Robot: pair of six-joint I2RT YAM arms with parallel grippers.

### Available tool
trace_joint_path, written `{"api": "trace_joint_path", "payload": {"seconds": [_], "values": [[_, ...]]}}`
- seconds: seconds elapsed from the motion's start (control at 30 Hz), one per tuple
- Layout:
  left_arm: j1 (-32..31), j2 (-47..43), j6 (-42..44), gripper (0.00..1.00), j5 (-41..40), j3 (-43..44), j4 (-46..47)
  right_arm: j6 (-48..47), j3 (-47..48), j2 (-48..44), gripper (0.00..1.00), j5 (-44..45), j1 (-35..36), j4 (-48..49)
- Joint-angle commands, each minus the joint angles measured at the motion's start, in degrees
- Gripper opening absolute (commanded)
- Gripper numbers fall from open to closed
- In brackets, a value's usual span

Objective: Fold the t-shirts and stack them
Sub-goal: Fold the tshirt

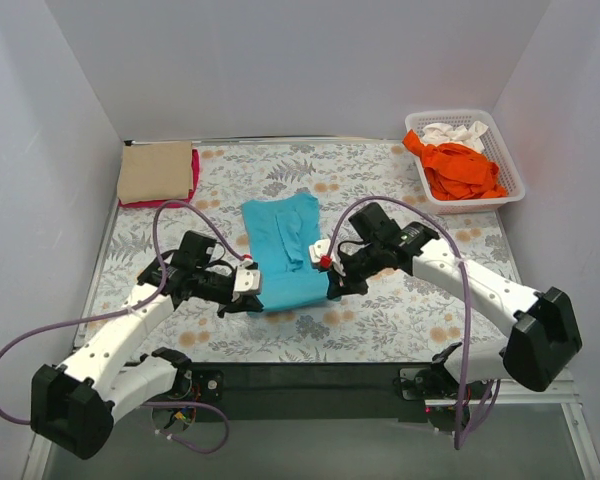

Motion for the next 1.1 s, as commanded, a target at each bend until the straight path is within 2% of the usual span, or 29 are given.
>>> {"api": "trace_joint_path", "payload": {"seconds": [0.0,0.17,0.33,0.47,0.63,0.77,1.07], "values": [[-0.4,-3.7,4.4,0.00,6.2,3.3,-12.4,3.1,1.7,-5.1,0.01,-3.6,2.1,-5.9],[-0.3,-6.3,7.4,0.00,8.7,5.8,-18.5,5.9,2.1,-9.6,0.01,-3.3,7.0,-6.2],[-0.3,-4.9,3.6,0.00,9.4,10.7,-19.2,6.5,4.5,-9.6,0.01,0.0,7.0,-6.5],[1.0,-1.3,5.3,0.00,8.8,14.1,-21.4,3.5,7.7,-8.5,0.01,1.6,6.6,-7.7],[7.5,5.1,11.6,0.00,11.3,16.7,-23.8,-0.4,11.1,-4.4,0.01,1.3,3.3,-9.1],[12.8,12.8,16.1,0.00,13.0,22.9,-26.2,-3.8,14.4,-0.8,0.01,0.2,0.0,-10.9],[15.9,26.8,18.4,0.00,14.7,32.0,-25.9,-10.5,22.5,8.9,0.01,-0.6,-6.2,-12.2]]}}
